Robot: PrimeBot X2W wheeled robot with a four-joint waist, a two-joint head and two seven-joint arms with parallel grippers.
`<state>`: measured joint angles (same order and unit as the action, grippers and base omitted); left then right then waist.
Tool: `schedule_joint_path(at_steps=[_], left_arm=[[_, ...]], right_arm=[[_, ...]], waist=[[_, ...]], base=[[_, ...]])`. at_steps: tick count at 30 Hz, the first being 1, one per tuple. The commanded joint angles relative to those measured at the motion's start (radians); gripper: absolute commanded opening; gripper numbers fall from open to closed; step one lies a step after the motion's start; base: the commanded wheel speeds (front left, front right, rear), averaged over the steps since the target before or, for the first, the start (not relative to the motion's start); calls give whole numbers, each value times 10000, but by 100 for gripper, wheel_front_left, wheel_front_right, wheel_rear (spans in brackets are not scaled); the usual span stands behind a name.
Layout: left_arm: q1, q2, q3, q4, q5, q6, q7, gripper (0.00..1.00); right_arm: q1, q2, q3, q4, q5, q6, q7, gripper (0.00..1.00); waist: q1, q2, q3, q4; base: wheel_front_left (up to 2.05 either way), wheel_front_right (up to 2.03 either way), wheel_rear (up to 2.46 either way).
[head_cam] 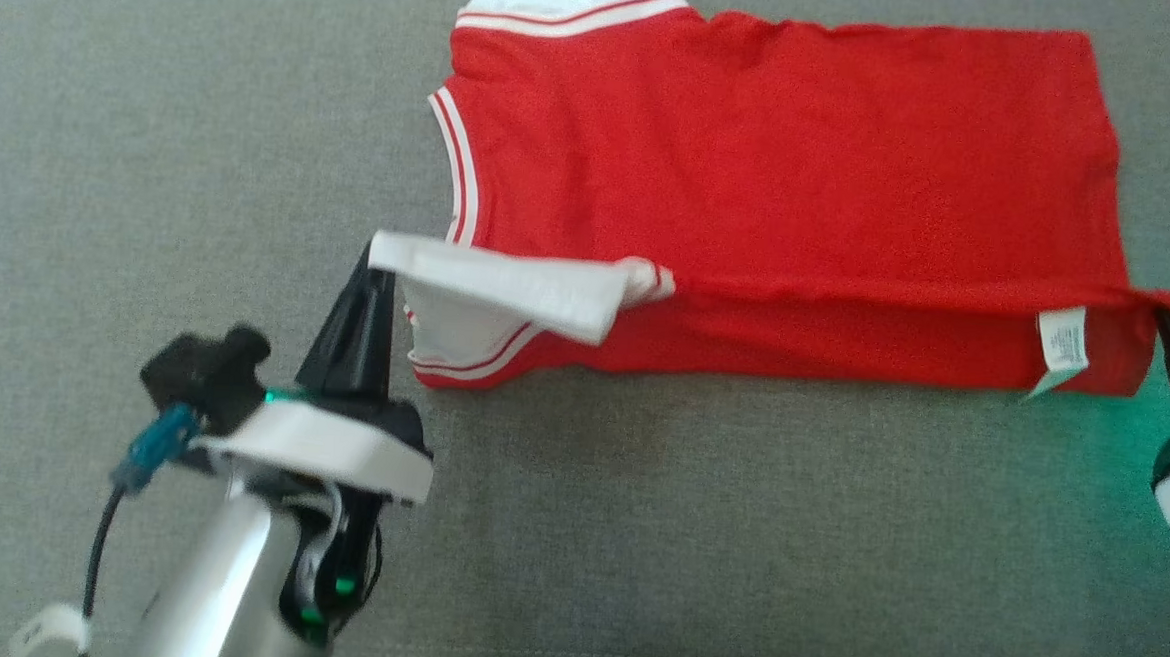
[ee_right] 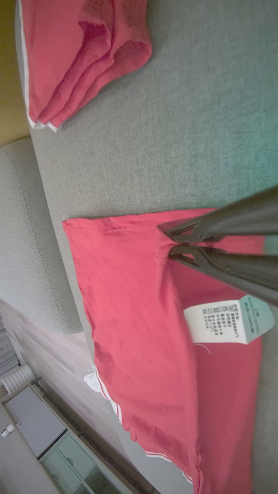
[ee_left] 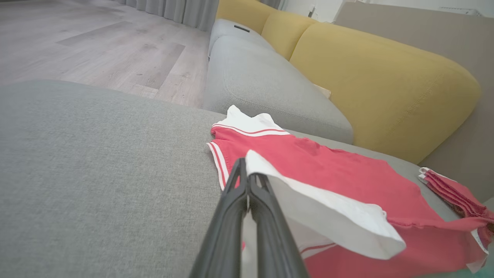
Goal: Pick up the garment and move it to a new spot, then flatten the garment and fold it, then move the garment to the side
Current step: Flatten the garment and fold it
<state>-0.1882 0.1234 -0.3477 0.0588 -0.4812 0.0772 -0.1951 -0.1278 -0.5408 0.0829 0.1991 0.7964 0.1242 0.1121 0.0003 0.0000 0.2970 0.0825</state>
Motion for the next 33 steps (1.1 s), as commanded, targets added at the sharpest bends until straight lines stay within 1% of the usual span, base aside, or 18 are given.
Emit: schedule_joint_path(at_steps=[1, 6, 10, 11, 12, 13, 17, 21, 24, 28, 33], left_arm=[[-487, 48, 285, -145, 61, -68, -39, 0], [-1464, -14, 268, 669, 205, -171, -165, 0], [-1987, -64, 369, 1184, 228, -237, -343, 0], [-2075, -84, 390, 1302, 229, -260, -390, 25], [-2151, -87, 411, 1426, 274, -247, -432, 56], [-2219, -85, 444, 1533, 349, -197, -474, 100], [-2139, -114, 587, 1661, 567, -38, -601, 100], [-1434, -132, 731, 1731, 738, 116, -651, 100], [-730, -244, 857, 1713, 726, 157, -660, 100], [53, -408, 886, 1788, 859, 205, -663, 100], [259, -509, 793, 2237, 930, 141, -664, 100]], right_arm=[[-185, -212, 21, -309, -94, 65, 49, 0], [-847, -98, 208, -208, -306, 65, 202, 0], [-1253, -26, 362, -72, -398, 65, 65, 0], [-1332, -15, 391, -36, -437, 65, -30, 24], [-1399, 2, 396, 18, -492, 65, -136, 85], [-1463, 28, 389, 74, -562, 65, -264, 100], [-1595, 277, 385, 163, -518, 65, -743, 100], [-1488, 569, 169, 298, -424, 65, -1258, 100], [-1309, 863, 48, 405, -292, 65, -1541, 100], [-1004, 1088, -50, 551, -142, 65, -1793, 100], [-820, 1191, -85, 610, -85, 65, -1912, 100]], waist=[[-3, 0, 218, -25], [-3, 0, 540, -131], [-3, 0, 702, -225], [-3, 0, 731, -245], [-3, 0, 757, -263], [-3, 0, 778, -283], [-3, 0, 751, -359], [-3, 0, 584, -430], [-3, 0, 479, -483], [-3, 0, 404, -497], [-3, 0, 388, -562]], base=[[0, 0, 0], [0, 0, 0], [0, 0, 0], [0, 0, 0], [0, 0, 0], [0, 0, 0], [0, 0, 0], [0, 0, 0], [0, 0, 0], [0, 0, 0], [0, 0, 0]])
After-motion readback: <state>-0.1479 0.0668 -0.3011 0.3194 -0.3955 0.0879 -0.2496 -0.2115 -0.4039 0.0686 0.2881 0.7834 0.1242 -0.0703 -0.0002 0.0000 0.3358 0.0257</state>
